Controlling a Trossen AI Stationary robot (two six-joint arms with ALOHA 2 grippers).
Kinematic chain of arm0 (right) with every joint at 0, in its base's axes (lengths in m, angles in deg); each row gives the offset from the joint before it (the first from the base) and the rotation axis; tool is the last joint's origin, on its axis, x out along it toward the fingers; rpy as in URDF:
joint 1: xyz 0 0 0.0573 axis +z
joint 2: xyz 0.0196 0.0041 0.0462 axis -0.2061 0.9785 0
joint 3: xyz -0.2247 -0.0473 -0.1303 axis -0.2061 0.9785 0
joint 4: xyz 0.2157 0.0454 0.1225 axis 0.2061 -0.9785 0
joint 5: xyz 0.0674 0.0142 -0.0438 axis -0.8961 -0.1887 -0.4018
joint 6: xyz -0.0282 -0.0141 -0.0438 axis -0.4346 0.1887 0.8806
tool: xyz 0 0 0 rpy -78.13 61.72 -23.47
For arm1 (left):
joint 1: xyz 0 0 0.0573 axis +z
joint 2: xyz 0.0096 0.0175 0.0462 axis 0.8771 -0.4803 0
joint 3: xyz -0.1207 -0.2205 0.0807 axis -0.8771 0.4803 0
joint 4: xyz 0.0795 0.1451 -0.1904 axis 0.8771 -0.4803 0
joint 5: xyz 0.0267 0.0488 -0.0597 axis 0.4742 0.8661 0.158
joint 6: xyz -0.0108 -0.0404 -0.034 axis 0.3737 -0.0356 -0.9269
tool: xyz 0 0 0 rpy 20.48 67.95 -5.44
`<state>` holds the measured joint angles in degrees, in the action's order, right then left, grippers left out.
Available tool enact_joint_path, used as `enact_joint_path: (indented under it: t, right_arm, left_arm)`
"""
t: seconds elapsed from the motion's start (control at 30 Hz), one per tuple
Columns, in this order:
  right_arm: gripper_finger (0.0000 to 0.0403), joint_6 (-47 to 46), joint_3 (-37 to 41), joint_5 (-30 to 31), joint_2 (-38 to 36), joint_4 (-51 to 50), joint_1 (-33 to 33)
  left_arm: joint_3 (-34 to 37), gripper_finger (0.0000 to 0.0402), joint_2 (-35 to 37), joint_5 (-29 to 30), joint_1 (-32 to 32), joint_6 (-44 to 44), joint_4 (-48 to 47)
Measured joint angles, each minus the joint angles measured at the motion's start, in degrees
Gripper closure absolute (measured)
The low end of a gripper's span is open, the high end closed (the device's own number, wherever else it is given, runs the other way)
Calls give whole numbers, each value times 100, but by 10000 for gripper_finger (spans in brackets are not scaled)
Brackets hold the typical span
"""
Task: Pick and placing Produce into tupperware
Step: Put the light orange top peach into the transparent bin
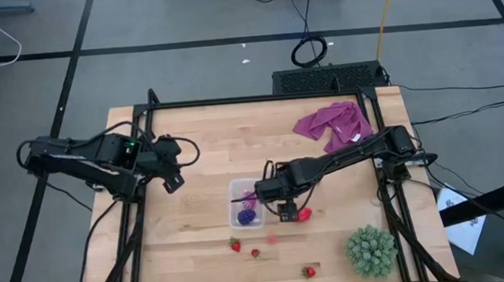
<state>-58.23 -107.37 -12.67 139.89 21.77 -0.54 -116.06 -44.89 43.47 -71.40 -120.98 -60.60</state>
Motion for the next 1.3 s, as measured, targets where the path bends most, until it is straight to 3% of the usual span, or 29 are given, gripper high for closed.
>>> enact_joint_path:
  t: [0.57,0.77,1.07,1.3]
  right_arm:
    - [133,-348,696,0,2,-1101,50]
    - [133,-341,1035,632,-226,-1230,28]
    - [133,-795,2031,741,-1184,-628,-267]
    - [133,-1155,3004,461,-1710,80,-393]
  left_arm:
    - [0,169,-2,72,-281,-80,-13]
    - [0,169,-2,75,-281,-78,-13]
    - [0,169,-2,76,-281,-89,-9]
    - [0,169,-2,81,-281,-89,1]
